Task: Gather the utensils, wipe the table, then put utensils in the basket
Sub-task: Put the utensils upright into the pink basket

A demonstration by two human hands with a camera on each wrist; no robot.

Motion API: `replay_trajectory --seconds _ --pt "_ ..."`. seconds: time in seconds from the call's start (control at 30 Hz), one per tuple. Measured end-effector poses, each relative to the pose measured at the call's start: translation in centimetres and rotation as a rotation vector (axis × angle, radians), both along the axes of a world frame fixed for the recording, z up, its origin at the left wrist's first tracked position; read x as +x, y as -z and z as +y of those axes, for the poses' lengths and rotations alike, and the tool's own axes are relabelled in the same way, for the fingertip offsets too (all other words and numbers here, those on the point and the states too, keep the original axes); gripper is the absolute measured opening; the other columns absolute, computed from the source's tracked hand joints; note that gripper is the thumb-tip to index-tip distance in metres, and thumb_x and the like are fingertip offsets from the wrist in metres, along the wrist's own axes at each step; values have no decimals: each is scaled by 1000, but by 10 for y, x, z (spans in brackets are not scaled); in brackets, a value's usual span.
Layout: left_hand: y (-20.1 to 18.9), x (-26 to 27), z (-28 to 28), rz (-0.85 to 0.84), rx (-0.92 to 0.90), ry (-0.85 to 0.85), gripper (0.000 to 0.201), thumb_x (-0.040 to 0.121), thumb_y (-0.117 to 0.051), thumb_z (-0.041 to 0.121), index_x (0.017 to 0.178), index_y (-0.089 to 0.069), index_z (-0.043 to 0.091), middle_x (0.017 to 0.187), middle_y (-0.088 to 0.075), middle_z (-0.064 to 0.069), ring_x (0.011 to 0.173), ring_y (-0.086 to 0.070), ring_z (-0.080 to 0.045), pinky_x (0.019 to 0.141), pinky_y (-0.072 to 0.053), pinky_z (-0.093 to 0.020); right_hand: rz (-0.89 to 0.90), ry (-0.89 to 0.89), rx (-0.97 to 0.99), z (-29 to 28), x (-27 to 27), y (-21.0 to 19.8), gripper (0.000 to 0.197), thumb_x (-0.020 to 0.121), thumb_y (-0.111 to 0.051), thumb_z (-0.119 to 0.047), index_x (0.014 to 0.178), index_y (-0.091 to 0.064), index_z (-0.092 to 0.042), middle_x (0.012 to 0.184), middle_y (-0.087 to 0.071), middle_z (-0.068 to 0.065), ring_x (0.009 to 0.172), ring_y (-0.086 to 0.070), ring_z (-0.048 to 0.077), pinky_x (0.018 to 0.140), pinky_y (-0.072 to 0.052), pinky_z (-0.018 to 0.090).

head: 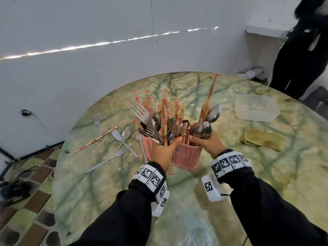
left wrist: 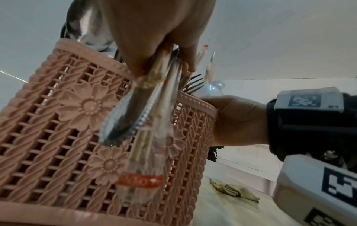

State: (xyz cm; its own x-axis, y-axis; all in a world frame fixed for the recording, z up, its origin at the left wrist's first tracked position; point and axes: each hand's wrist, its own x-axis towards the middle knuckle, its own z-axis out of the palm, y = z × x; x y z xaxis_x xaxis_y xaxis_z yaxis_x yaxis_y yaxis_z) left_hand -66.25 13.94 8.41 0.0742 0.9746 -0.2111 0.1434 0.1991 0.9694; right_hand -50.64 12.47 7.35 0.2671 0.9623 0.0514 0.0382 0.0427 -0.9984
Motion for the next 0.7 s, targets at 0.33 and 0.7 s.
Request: replay_trajectory --seconds 0.33,0.7 --pt "0 -1 -2 -22 5 -20 50 77 -73 30 116 -55 4 100 -57 2 94 -52 -13 87 -40 -24 -319 -200 -177 -1 13 -26 91 55 -74 -35 137 -38 -17 133 -48 0 131 -40 16 107 -30 28" --pt "1 -2 -2 -60 -6 -36 58 72 -76 39 115 -59 4 112 -66 -5 105 -61 -21 96 -46 -33 -259 -192 -135 -4 23 -38 149 22 -83 -67 148 -18 -20 142 -40 6 133 -37 18 109 -29 34"
